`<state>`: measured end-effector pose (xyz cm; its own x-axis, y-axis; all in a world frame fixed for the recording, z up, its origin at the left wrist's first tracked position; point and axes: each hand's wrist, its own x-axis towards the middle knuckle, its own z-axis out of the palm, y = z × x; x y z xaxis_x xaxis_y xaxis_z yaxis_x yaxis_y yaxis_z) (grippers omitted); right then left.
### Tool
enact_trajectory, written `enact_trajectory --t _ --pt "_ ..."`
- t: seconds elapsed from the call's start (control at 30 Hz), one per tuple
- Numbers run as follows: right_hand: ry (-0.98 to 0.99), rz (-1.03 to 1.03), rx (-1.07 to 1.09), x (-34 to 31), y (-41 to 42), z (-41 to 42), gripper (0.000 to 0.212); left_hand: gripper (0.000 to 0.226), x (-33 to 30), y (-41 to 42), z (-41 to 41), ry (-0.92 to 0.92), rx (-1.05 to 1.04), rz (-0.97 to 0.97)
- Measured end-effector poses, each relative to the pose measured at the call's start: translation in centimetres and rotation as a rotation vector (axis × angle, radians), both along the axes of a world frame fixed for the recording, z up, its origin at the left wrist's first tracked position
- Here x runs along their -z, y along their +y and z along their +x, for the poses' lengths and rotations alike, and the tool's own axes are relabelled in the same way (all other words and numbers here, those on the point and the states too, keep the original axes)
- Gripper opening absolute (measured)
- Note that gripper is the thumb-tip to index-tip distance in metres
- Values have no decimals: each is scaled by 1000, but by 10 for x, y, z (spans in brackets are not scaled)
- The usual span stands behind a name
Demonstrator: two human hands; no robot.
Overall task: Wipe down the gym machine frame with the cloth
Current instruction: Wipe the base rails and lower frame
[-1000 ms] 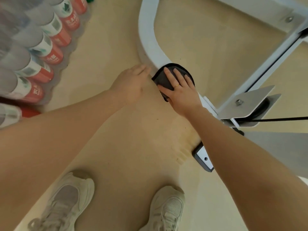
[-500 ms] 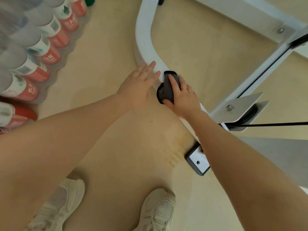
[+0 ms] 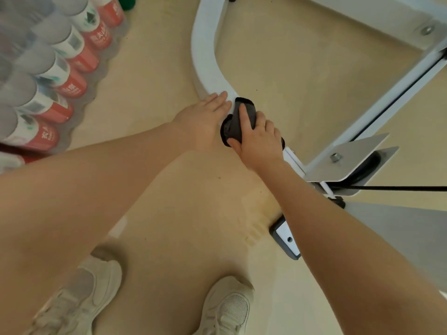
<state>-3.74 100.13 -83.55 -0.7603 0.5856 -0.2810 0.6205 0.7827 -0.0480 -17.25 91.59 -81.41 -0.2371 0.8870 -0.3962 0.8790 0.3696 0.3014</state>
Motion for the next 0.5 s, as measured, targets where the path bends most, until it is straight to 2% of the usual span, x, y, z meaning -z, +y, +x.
enact_trajectory --t 0.1,0.23,0.37,0.5 --pt "34 -41 -18 4 3 -32 74 73 -3 -13 -12 161 30 -32" --pt "100 -33 13 6 1 -13 71 78 -13 -36 -22 222 -36 -54" --pt "90 -9 64 1 -4 18 71 80 -22 -41 -20 205 -114 -72" --pt "28 -24 33 0 -3 -6 70 80 -27 -37 -12 175 -130 -78"
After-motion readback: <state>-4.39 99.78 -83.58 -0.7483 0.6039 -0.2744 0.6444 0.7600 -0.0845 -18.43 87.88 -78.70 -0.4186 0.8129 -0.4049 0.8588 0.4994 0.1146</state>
